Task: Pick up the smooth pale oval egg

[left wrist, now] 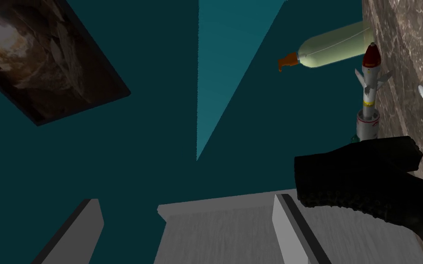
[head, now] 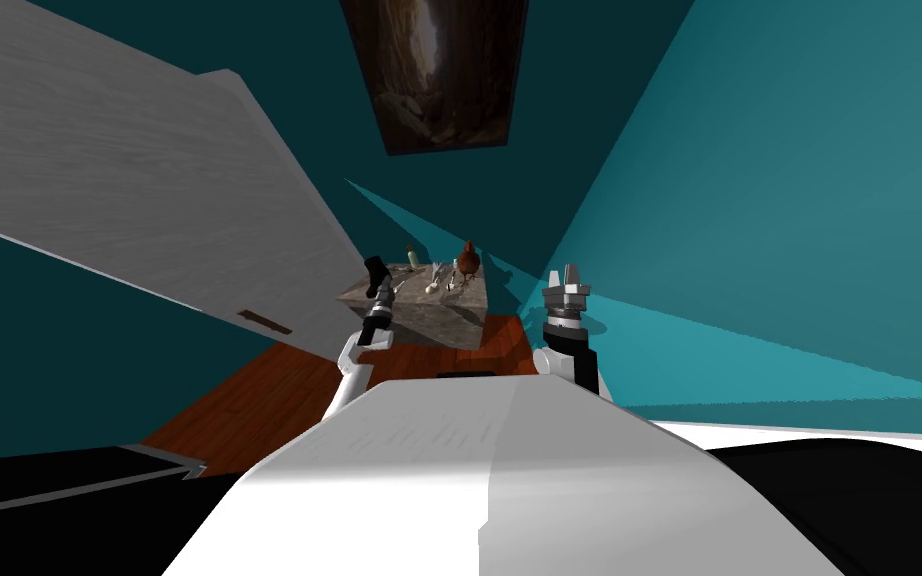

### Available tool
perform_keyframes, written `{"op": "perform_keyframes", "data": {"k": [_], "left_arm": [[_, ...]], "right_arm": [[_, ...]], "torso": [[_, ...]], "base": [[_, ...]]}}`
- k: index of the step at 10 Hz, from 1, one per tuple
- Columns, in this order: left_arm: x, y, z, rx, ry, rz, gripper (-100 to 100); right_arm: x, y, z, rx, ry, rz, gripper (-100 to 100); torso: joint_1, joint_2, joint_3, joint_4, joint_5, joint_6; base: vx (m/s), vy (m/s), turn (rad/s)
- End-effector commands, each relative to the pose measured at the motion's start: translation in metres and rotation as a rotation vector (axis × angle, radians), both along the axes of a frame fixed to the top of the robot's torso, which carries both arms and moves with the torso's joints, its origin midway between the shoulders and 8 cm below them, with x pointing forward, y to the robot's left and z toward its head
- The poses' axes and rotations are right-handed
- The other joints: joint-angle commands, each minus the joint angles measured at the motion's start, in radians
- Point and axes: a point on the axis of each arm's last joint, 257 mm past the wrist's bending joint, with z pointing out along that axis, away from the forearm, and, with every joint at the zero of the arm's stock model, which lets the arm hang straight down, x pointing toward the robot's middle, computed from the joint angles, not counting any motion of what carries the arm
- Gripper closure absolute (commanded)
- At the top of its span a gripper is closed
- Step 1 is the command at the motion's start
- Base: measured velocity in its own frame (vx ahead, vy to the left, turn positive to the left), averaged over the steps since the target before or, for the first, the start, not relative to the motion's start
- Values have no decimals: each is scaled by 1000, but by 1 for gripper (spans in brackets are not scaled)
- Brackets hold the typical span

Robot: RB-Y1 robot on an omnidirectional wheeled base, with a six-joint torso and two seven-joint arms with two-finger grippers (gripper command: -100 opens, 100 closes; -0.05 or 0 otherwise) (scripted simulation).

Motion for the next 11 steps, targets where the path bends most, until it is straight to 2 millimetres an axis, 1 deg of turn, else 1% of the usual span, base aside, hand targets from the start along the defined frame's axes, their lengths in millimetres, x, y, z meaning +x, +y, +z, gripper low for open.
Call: {"op": "perform_keyframes", "data": {"k": [1,2,3,4,5,6,7,8,9,10,11], "left_arm": [[5,12,-11,-6,42,21,-100],[16,30,-12,-9,68,47,-100],[17,33,-20,-13,92,55,-100],[27,52,-20,-21,116,83,-100],[27,55,-29,-26,141,93,-100],[36,75,-28,-38,160,122,-100],[36,78,-37,-44,189,133,-100],[44,97,-34,-60,203,162,-100],[43,101,-45,-68,236,176,-100],[43,101,-45,-68,237,176,-100],[49,123,-49,-94,267,214,-100]], "right_arm": [[0,0,0,0,0,0,0],[0,0,0,0,0,0,0],[0,0,0,0,0,0,0],[0,0,0,0,0,0,0],[0,0,0,0,0,0,0],[0,0,0,0,0,0,0],[0,0,0,0,0,0,0],[0,0,0,0,0,0,0],[0,0,0,0,0,0,0],[0,0,0,0,0,0,0],[0,0,0,0,0,0,0]], "torso": [[0,0,0,0,0,0],[0,0,0,0,0,0],[-1,0,0,0,0,0],[0,0,0,0,0,0],[0,0,0,0,0,0],[0,0,0,0,0,0],[-1,-1,-1,0,0,0],[0,-1,-1,0,0,-1],[-1,-1,-1,0,0,0],[-1,-1,-1,0,0,0],[2,0,0,0,0,-1]], "base": [[-1,-68,-30],[1,-97,-57],[4,-73,-25],[2,-82,-75],[3,-75,-29],[15,-93,-70],[18,-74,-29],[20,-97,-65],[7,-85,-35],[-4,-35,3],[3,-69,-87]]}}
